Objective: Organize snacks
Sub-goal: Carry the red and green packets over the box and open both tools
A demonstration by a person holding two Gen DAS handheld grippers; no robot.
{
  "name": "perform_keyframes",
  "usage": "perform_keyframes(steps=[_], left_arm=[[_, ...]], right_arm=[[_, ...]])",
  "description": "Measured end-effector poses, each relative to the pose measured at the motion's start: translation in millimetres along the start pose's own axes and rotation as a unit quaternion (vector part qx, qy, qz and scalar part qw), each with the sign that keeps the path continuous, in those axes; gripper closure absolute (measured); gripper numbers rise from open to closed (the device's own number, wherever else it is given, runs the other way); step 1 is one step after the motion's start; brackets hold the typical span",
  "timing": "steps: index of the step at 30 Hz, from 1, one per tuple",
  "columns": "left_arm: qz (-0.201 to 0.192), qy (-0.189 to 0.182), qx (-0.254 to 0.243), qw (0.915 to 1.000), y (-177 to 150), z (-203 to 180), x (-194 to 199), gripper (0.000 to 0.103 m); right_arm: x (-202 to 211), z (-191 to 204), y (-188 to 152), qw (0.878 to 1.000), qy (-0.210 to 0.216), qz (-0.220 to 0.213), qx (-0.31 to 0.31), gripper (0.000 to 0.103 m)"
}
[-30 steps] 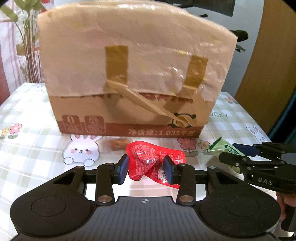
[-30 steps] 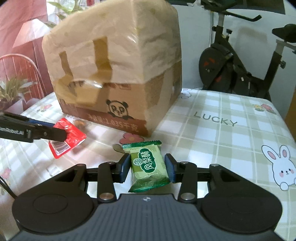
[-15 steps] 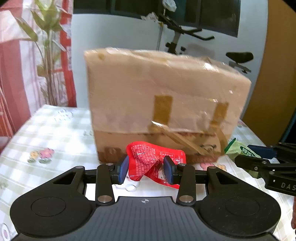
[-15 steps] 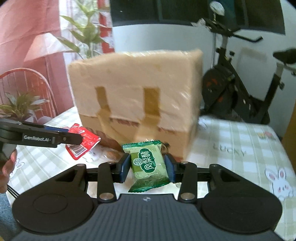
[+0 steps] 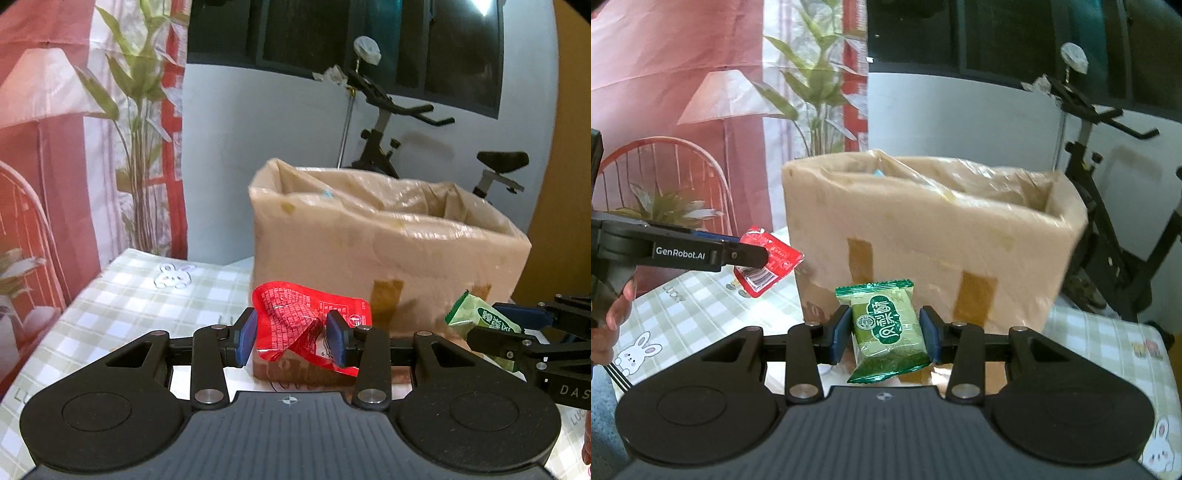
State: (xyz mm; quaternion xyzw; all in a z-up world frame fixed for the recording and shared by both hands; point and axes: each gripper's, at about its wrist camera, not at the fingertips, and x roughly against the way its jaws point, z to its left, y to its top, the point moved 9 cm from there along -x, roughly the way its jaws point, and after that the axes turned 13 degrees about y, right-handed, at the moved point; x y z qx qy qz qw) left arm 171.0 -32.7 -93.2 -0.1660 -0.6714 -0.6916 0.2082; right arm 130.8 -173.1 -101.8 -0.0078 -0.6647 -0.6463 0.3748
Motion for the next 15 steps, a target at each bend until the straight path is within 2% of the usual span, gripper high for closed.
perform_keyframes(steps=[15], left_arm=[[-0.05,0.002,0.021,0.9985,52.6,8.7,11.6,0.06]], right_arm=[[-10.4,2.4,59.1,0.998,0.021,-0.037,0.046,0.06]])
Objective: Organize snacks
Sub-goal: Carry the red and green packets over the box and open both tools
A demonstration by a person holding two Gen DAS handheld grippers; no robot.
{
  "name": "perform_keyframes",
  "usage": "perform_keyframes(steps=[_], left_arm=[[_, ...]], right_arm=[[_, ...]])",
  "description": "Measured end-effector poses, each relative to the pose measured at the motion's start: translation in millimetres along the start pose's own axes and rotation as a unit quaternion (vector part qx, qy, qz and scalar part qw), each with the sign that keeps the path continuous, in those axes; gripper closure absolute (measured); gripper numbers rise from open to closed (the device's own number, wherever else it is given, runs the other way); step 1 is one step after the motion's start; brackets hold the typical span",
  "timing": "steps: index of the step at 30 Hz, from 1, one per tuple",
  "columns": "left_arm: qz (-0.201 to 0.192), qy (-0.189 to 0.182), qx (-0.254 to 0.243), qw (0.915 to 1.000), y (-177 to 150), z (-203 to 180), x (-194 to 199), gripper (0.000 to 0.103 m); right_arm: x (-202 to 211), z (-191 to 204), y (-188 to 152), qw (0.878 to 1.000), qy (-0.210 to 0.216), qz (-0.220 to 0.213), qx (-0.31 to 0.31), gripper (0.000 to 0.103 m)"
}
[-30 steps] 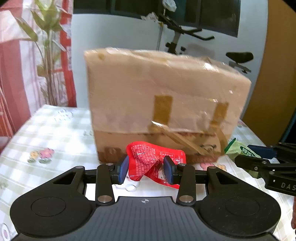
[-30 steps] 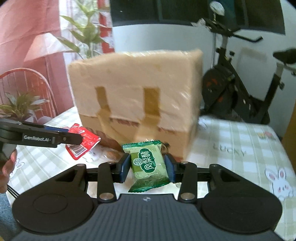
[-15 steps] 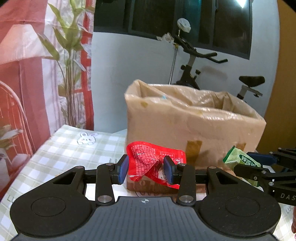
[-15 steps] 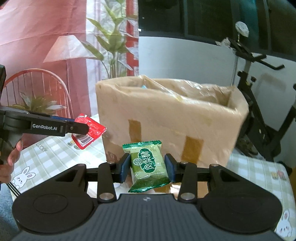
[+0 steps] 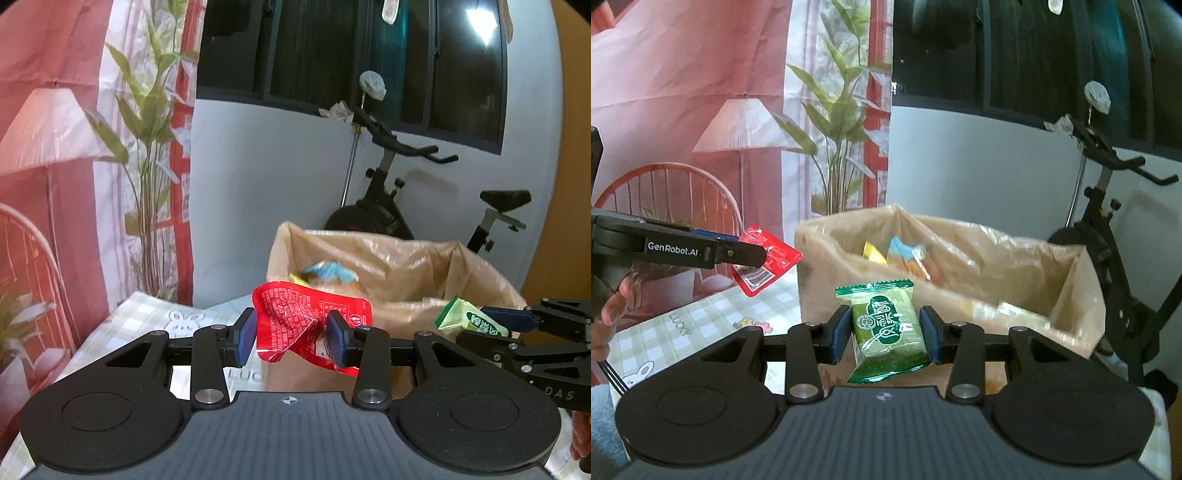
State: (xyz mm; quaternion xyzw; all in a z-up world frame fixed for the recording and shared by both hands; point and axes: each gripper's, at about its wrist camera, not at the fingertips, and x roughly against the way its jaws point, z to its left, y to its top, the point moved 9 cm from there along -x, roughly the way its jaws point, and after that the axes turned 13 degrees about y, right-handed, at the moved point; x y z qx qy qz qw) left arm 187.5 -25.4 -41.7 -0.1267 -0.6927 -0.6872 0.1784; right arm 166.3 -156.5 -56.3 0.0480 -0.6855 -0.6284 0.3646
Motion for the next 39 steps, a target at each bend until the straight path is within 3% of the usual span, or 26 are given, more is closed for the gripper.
perform_keyframes(steps=[11,17,26,29,31,33,39], left_arm=[[-0.032,-0.014,-0.007,0.9994,49.1,-25.9,-25.6,0.059],[0.001,-0.021,-0.021,0.9995,49.1,-52.9,-69.1,0.059],[0.031,-0.006,-0.049,0.9983,35.2,-66.8,-105.4,0.055],[0.038,-0.008,-0.058,0.9975,33.3,-68.8,-106.9,0.046],[0.039,-0.003,-0.063,0.9972,31.9,-68.4,-105.3,0.034],[0.04,0.002,-0.065,0.9971,31.5,-66.6,-103.2,0.032],[0.045,0.001,-0.061,0.9971,31.1,-62.1,-88.5,0.032]], right_arm=[[-16.3,-38.2,39.1,0.999,-0.02,-0.012,0.023,0.06],[-38.8,-80.8,40.0,0.997,-0.065,0.009,-0.029,0.06],[-61.1,-115.9,28.2,0.993,-0.077,0.037,-0.087,0.06],[-63.4,-119.0,24.1,0.992,-0.082,0.046,-0.089,0.059],[-62.4,-118.6,21.4,0.991,-0.089,0.049,-0.088,0.056],[-59.0,-116.9,21.4,0.991,-0.094,0.045,-0.088,0.048],[-43.4,-106.8,26.3,0.992,-0.092,0.035,-0.082,0.048]])
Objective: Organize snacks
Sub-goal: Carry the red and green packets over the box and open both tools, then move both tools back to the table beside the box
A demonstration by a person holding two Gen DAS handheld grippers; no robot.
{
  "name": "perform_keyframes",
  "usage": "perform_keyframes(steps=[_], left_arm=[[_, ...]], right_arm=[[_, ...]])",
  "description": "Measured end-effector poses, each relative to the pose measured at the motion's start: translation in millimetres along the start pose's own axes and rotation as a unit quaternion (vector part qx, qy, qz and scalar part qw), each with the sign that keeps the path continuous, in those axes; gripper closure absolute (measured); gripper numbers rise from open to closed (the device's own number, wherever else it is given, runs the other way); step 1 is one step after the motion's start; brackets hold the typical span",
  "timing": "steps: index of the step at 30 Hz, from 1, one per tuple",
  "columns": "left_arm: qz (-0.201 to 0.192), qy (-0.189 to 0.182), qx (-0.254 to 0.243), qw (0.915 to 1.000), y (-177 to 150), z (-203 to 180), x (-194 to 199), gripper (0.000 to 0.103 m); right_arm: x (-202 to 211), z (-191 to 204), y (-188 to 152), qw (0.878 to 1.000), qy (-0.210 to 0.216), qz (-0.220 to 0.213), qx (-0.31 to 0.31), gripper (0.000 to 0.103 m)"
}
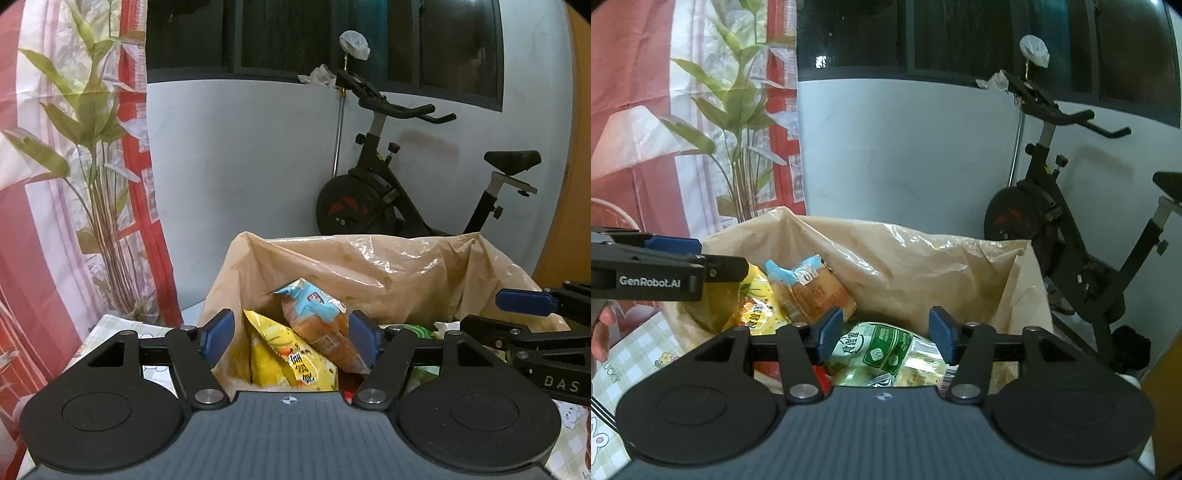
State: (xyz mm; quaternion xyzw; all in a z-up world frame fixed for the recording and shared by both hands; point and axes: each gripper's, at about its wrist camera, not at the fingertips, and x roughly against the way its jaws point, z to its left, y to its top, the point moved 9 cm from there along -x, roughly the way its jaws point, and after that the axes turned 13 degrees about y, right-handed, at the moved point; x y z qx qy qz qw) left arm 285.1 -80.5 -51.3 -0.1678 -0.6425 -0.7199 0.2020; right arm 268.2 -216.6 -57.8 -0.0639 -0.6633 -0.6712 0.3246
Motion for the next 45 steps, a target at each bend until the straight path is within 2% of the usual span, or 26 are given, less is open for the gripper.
perform_keyframes(steps=[5,11,18,25,32,40,45], left_arm=[[-0.002,0.0,0.0,1.0,-2.3,7.5,16.5,0.032],[0.006,-0.009,0.017,0.9998,-16.6,33.4,38.0,0.032],[0.016,-0.012,0.027,0.9994,-48.0,64.0,57.2,0.032],[0.044,-0.015,0.029,0.9985,-85.8,77.2,54.3,0.033],[0.082,-0.046,0.034,0.995,-124.8,56.3,35.4,0.036],[0.117,-0.071,0.002,0.9906,-163.3,22.6,9.1,0.045],[0.141,-0.084,0.006,0.9865,-176.1,7.8,-15.2,0.049]], right_arm=[[18.8,15.1,2.5,1.0,0.004,-0.016,0.011,0.048],[41.9,36.8,-4.4,0.999,0.007,-0.04,0.002,0.048],[65.1,64.6,-26.1,0.998,0.009,-0.057,-0.005,0.048],[74.8,89.4,-59.2,0.998,0.01,-0.057,0.001,0.048],[67.5,98.0,-104.7,1.0,0.019,-0.02,-0.006,0.048],[44.0,95.2,-161.7,0.998,0.034,0.049,-0.012,0.048],[15.8,84.2,-183.2,0.995,0.049,0.081,-0.026,0.057]])
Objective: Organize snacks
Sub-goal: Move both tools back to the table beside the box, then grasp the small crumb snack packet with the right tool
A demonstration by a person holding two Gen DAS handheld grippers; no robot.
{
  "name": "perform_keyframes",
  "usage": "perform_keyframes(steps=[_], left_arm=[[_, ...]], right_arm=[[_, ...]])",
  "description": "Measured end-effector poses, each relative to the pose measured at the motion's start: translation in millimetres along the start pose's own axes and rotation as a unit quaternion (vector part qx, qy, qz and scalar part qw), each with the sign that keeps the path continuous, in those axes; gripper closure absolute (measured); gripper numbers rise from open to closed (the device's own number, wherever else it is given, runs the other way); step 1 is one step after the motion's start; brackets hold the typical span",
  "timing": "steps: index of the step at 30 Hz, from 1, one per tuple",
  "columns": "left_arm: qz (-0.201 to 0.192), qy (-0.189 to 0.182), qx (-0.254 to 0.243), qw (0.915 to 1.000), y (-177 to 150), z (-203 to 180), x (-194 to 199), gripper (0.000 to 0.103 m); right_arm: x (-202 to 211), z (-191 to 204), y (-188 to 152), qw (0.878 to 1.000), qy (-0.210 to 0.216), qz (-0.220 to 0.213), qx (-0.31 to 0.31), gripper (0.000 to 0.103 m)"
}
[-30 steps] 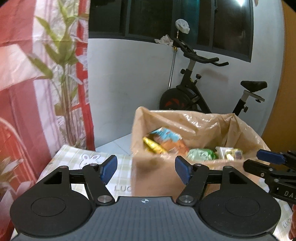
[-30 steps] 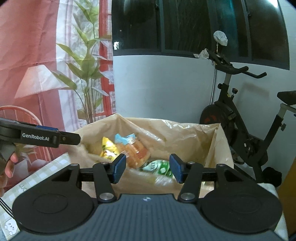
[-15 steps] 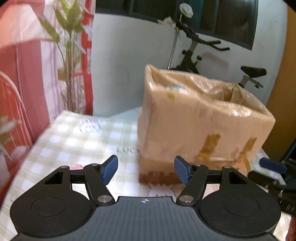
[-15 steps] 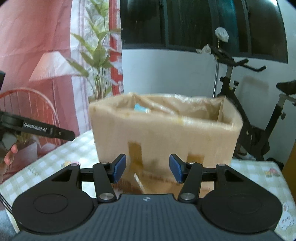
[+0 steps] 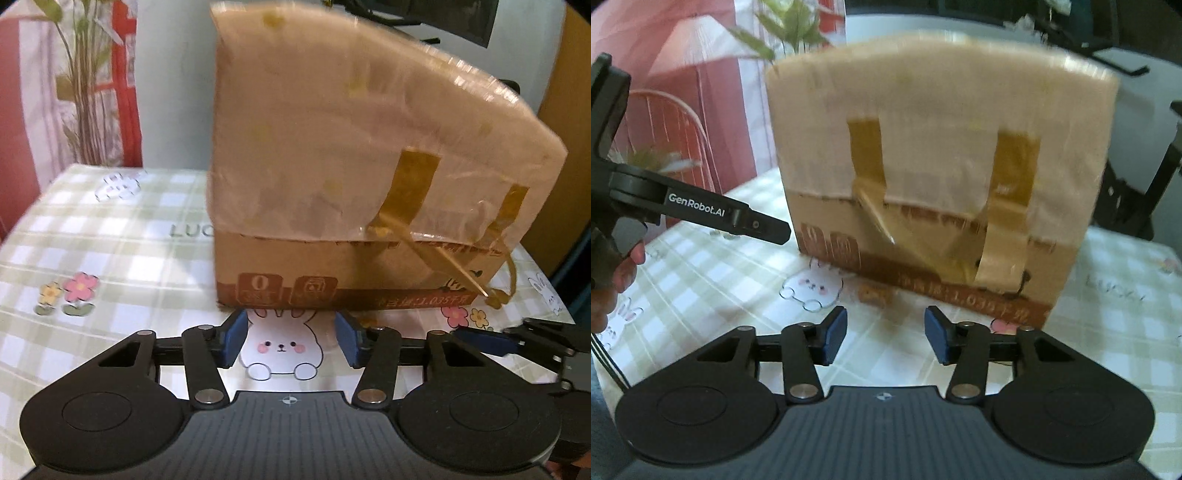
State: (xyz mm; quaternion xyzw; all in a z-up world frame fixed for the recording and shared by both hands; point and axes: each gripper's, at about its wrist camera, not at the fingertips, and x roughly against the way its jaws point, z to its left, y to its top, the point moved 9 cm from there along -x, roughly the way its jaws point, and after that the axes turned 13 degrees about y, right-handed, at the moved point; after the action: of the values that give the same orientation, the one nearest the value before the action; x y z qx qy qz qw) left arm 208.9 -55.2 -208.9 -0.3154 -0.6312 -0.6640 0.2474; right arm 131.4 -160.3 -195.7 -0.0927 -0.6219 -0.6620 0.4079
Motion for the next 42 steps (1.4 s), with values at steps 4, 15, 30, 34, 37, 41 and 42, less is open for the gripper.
perform_keyframes(steps=[4,15,30,34,37,41,42], left_arm=[[0.017,-0.02,0.003,0.9996,-2.3,-12.7,-21.5,0.05],[0.047,-0.078,0.026,0.9955,-13.4,-27.6,-49.1,0.051],[0.06,-0.104,0.022,0.9925,-17.8,-38.6,-63.0,0.079],[0.061,-0.104,0.01,0.9927,-27.3,-39.7,-54.9,0.083],[0.059,-0.097,0.005,0.9935,-35.0,-39.7,-46.7,0.083],[0.062,-0.096,0.013,0.9934,-44.8,-38.2,-37.7,0.083],[0.06,-0.096,0.015,0.9935,-45.5,-37.9,-34.0,0.083]], right_arm=[[-28.4,-16.3,1.7,1.0,0.009,0.018,-0.005,0.061],[-74.8,-26.7,6.1,0.997,0.035,0.056,0.045,0.068],[-85.8,-24.8,3.6,0.994,0.057,0.068,0.064,0.086],[-80.8,-23.9,3.3,0.995,0.057,0.061,0.052,0.088],[-74.5,-22.0,3.4,0.996,0.06,0.053,0.038,0.089],[-68.8,-12.8,-1.2,0.996,0.059,0.054,0.04,0.089],[-67.5,-11.2,-2.6,0.996,0.058,0.055,0.04,0.089]])
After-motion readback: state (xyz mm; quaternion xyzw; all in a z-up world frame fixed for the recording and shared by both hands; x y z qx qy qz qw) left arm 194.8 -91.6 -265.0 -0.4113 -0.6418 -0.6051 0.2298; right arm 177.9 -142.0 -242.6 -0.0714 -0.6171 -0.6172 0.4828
